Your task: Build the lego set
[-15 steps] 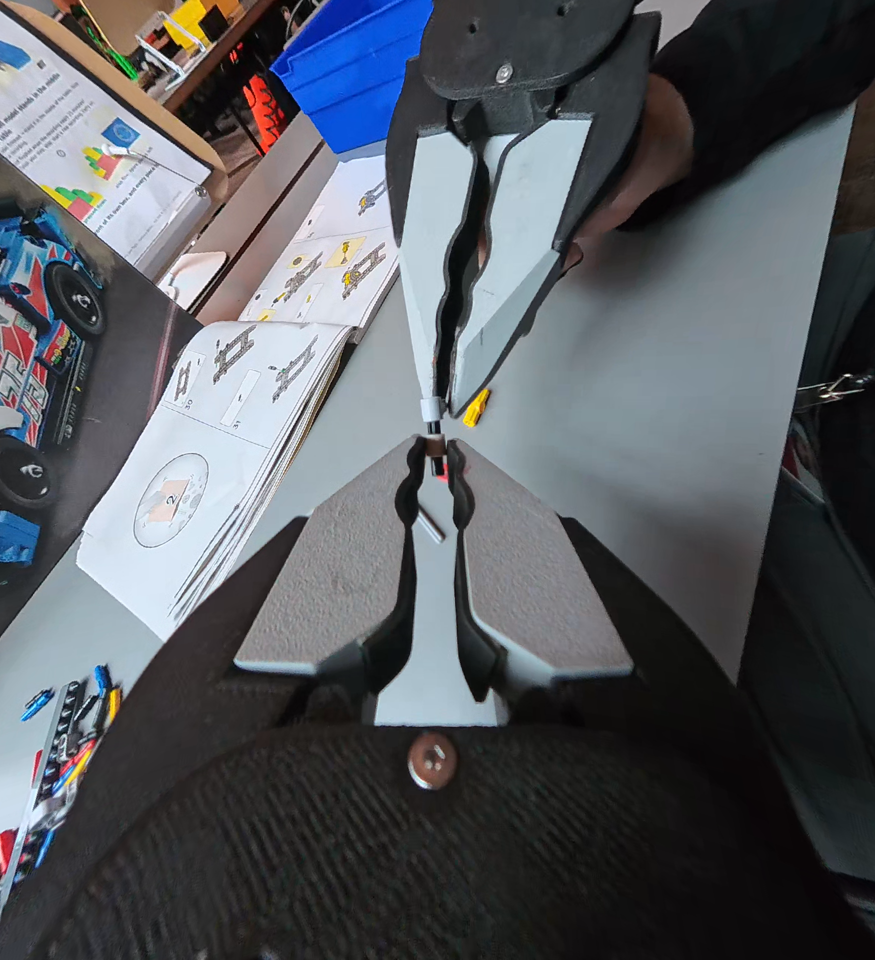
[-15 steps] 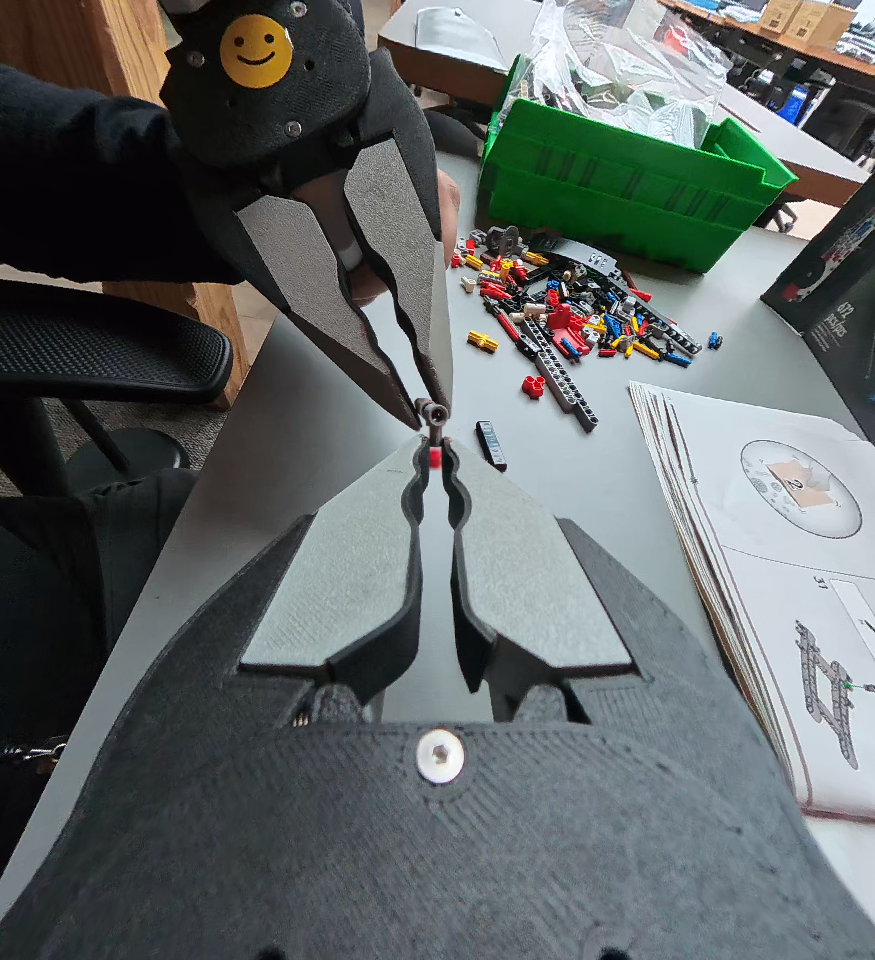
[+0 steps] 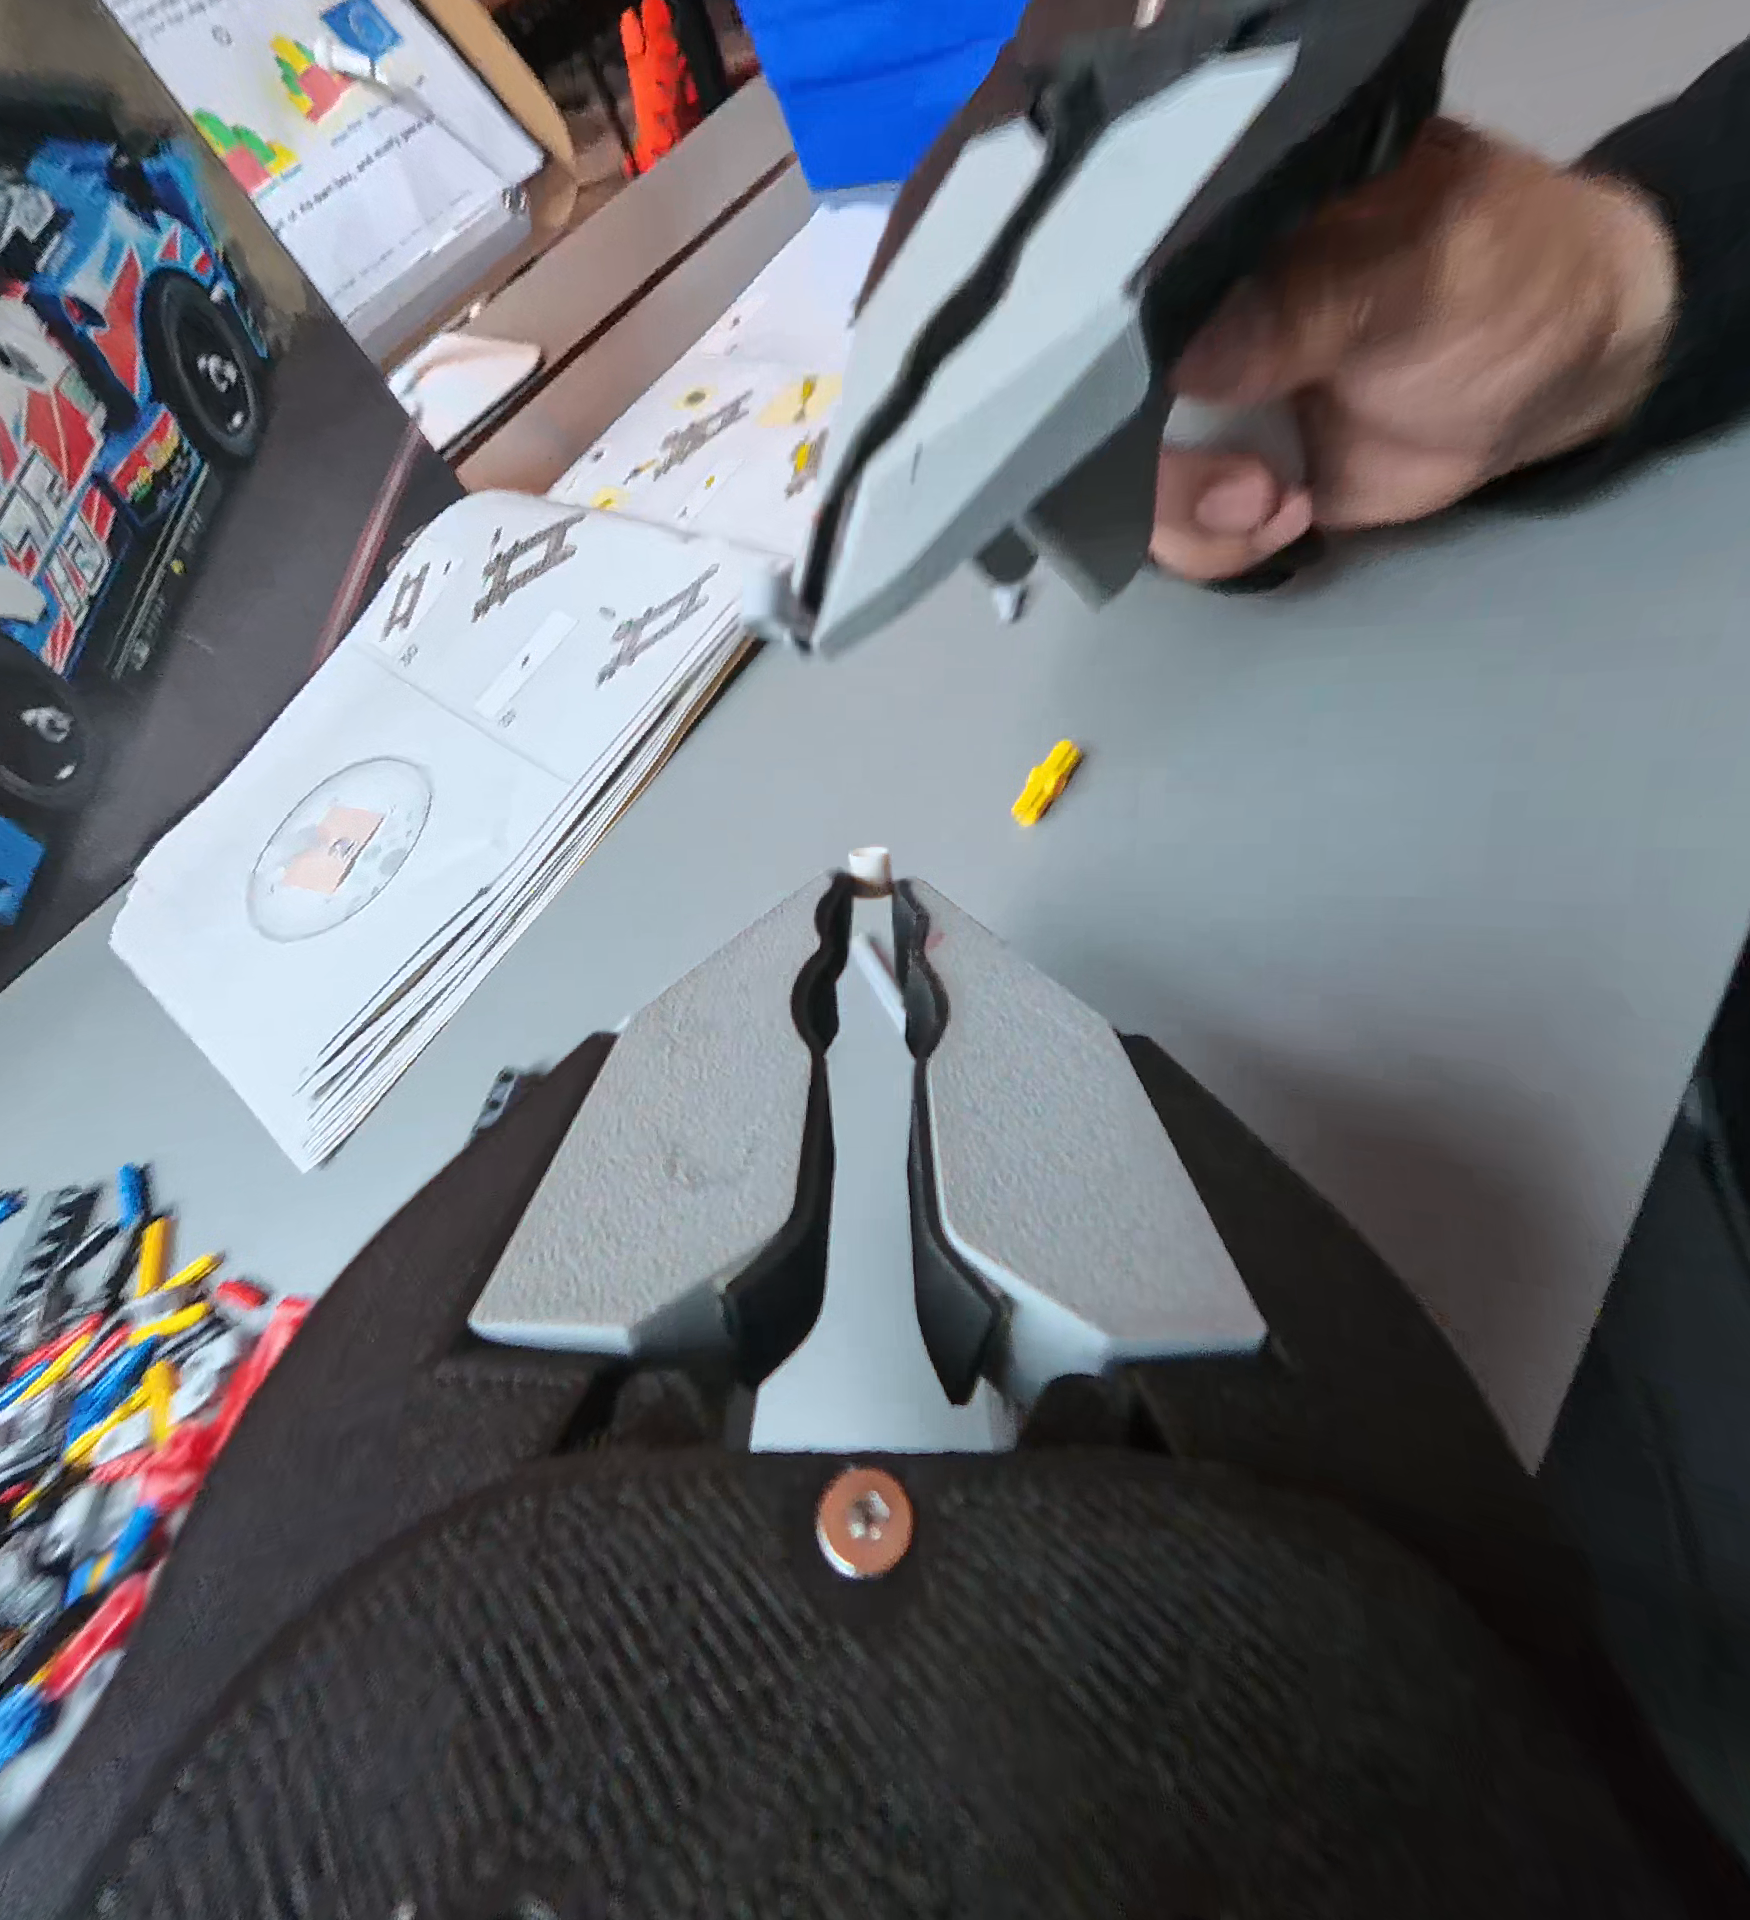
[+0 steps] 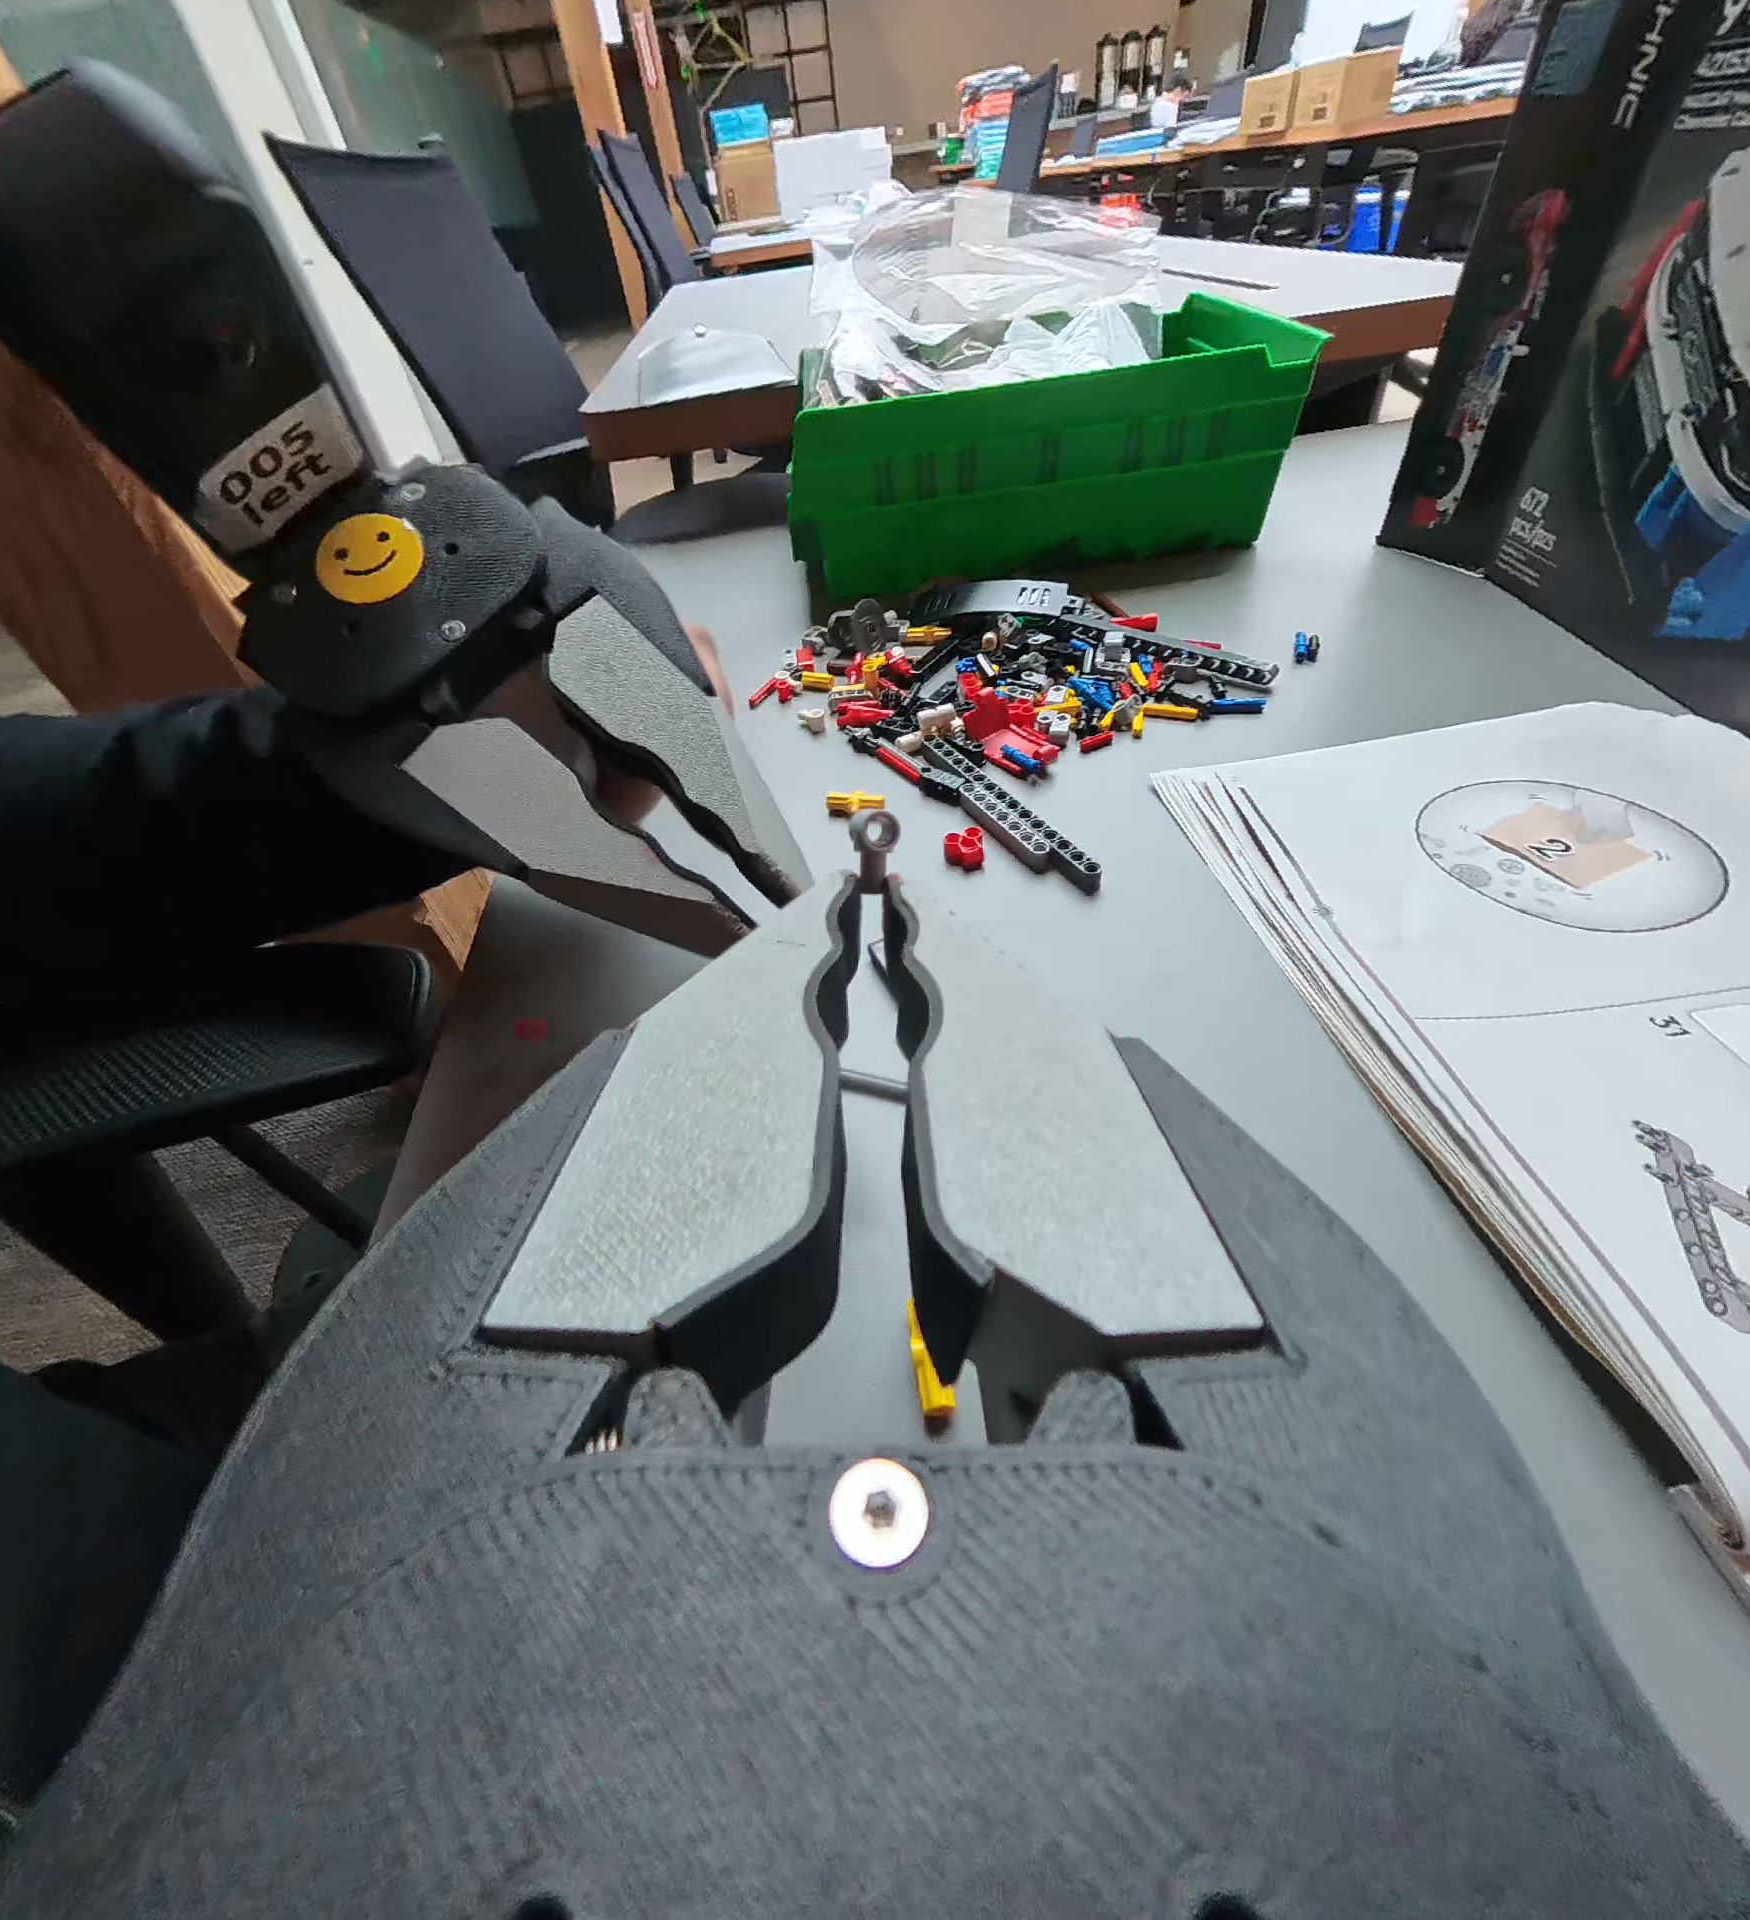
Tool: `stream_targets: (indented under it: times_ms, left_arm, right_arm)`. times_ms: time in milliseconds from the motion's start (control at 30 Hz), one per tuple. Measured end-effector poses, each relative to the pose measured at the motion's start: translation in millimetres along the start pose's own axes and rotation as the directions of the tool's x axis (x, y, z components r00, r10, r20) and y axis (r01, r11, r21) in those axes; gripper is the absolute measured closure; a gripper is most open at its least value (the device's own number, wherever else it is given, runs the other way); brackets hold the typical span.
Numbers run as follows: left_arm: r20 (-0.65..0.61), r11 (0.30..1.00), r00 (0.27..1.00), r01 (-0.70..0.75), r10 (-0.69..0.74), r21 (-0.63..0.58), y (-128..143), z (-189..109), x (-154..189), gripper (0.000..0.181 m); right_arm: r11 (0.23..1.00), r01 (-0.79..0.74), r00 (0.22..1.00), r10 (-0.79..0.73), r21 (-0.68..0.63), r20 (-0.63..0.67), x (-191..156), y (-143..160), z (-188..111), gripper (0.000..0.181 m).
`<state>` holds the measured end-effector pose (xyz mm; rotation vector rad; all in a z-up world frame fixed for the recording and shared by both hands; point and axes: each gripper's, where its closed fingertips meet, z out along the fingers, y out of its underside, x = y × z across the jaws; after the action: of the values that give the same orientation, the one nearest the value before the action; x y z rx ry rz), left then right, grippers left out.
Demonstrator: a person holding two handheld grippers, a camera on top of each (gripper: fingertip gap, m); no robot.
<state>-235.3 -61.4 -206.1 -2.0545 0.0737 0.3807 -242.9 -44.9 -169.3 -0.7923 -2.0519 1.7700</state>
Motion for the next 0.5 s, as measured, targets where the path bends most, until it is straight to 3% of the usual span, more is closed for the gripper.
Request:
stream_targets:
  times_ms: [67, 200, 233, 300, 367, 433, 500]
  left_arm:
    - [0.05, 0.999, 0.998, -0.023, 0.026, -0.046, 8, -13, -9, 0.176]
    - [0.0, 0.988, 0.994, 0.113, -0.114, -0.105, 26, -51, -3, 0.176]
    - [0.08, 0.982, 0.991, 0.12, -0.11, -0.146, 41, -56, -13, 0.176]
    - [0.356, 0.944, 0.934, 0.128, -0.013, -0.303, 86, -70, -59, 0.175]
    - [0.408, 0.909, 0.913, 0.163, 0.009, -0.384, 115, -72, -78, 0.172]
    - [0.364, 0.906, 0.927, 0.227, -0.089, -0.356, 120, -62, -78, 0.153]
    - [0.36, 0.903, 0.913, 0.309, -0.193, -0.298, 115, -58, -84, 0.153]
  right_arm:
    - [1.0, 0.009, 1.0, -0.009, -0.001, -0.006, 1, 0, -3, 0.181]
    - [0.996, 0.082, 0.996, -0.083, -0.03, -0.038, 0, 9, -8, 0.181]
    - [0.993, 0.108, 0.992, -0.111, -0.055, -0.055, 1, 13, -7, 0.181]
    - [0.974, 0.175, 0.976, -0.19, -0.146, -0.102, 8, 25, -1, 0.181]
    - [0.939, 0.211, 0.956, -0.256, -0.271, -0.142, 15, 43, 7, 0.18]
    - [0.905, 0.224, 0.942, -0.296, -0.363, -0.157, 17, 57, 11, 0.18]
    - [0.887, 0.253, 0.929, -0.334, -0.386, -0.157, 15, 61, 10, 0.181]
